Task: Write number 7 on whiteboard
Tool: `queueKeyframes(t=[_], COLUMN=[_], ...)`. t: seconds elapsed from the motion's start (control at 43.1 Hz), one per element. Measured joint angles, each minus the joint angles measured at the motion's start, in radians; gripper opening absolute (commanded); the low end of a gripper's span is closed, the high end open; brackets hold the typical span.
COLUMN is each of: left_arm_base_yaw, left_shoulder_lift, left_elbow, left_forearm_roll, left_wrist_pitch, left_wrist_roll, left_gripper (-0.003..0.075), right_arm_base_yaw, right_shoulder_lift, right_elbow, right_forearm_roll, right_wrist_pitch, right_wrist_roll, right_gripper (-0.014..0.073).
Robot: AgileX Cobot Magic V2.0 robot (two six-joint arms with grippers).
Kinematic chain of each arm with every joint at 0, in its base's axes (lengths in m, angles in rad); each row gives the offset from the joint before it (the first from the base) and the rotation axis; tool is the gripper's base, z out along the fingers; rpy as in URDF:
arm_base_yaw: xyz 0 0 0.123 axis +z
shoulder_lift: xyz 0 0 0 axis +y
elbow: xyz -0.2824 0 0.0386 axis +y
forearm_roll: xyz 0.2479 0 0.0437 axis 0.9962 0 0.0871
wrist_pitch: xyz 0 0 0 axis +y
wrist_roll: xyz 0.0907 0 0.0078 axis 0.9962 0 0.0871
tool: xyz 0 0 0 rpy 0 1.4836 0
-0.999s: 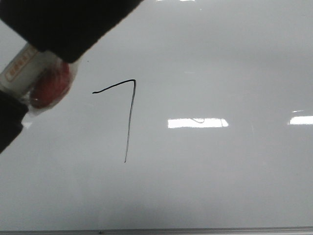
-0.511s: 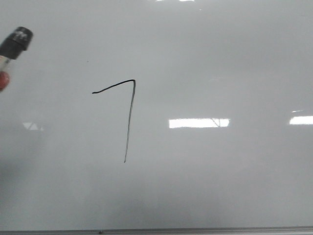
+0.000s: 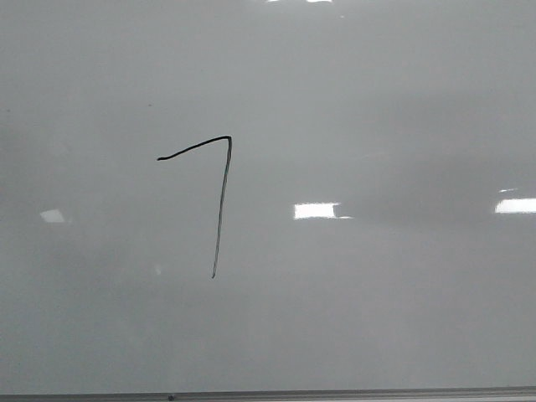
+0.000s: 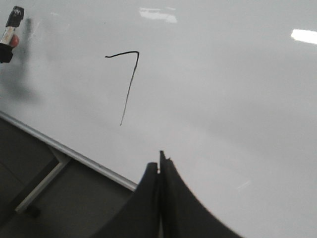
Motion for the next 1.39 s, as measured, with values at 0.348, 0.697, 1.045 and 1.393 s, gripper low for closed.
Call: queueKeyframes(t=[0.348, 0.697, 1.045, 1.393], left_arm_base_yaw=[0.000, 0.000, 0.000, 0.000], left_shoulder_lift=[0.149, 0.169, 0.111, -0.385], left_elbow=[-0.002, -0.003, -0.003, 0.066], left_forearm_roll=[-0.005, -0.008, -0.014, -0.016], left_wrist_pitch=[-0.188, -0.213, -0.171, -0.079], left_wrist_roll=[0.000, 0.000, 0.000, 0.000], left_gripper=[0.0037, 0.0350, 0.0459, 0.0225], right_arm_base_yaw=[-0.002, -0.002, -0.002, -0.002], right_shoulder_lift=[-0.026, -0.026, -0.026, -0.026], right_elbow=[0.013, 0.015, 0.015, 0.015], right_forearm_roll=[0.002, 0.002, 0.002, 0.002], right_wrist_pitch=[-0.042, -0.044, -0.044, -0.044], right_wrist_roll=[0.002, 0.002, 0.002, 0.002], right_gripper=[-0.0069, -0.0069, -0.0069, -0.0069])
